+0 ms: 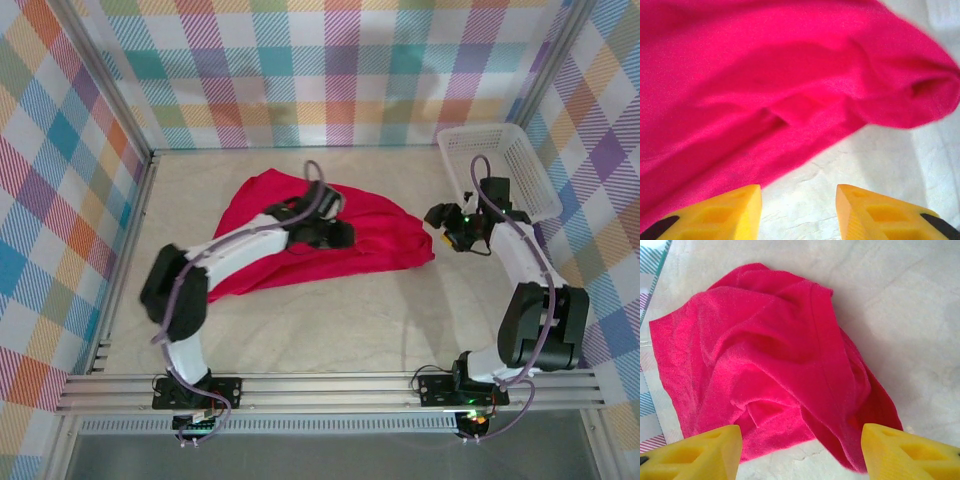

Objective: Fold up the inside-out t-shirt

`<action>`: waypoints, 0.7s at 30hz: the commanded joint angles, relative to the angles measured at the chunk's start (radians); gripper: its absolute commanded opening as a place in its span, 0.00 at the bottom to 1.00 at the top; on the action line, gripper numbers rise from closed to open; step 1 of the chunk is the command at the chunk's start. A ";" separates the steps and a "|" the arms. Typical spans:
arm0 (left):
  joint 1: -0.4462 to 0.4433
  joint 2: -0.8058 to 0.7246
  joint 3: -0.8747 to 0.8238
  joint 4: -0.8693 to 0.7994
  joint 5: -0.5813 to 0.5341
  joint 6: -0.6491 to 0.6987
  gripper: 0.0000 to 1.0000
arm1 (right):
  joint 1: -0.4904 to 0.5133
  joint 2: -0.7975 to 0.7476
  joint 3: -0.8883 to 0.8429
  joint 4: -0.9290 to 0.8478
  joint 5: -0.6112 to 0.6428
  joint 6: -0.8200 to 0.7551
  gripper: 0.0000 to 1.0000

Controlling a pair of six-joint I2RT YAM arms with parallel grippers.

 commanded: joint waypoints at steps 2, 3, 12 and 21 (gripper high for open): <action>-0.035 0.169 0.128 -0.054 0.056 0.026 0.44 | -0.002 -0.047 -0.042 -0.025 0.003 -0.018 0.64; -0.040 0.194 0.148 -0.059 0.052 0.018 0.44 | -0.003 -0.051 -0.048 -0.025 -0.003 -0.018 0.64; -0.045 0.320 0.248 -0.103 -0.060 -0.033 0.45 | -0.002 -0.072 -0.078 -0.024 -0.066 -0.034 0.63; -0.045 0.392 0.338 -0.139 -0.087 -0.059 0.41 | -0.002 -0.063 -0.113 -0.006 -0.095 -0.038 0.62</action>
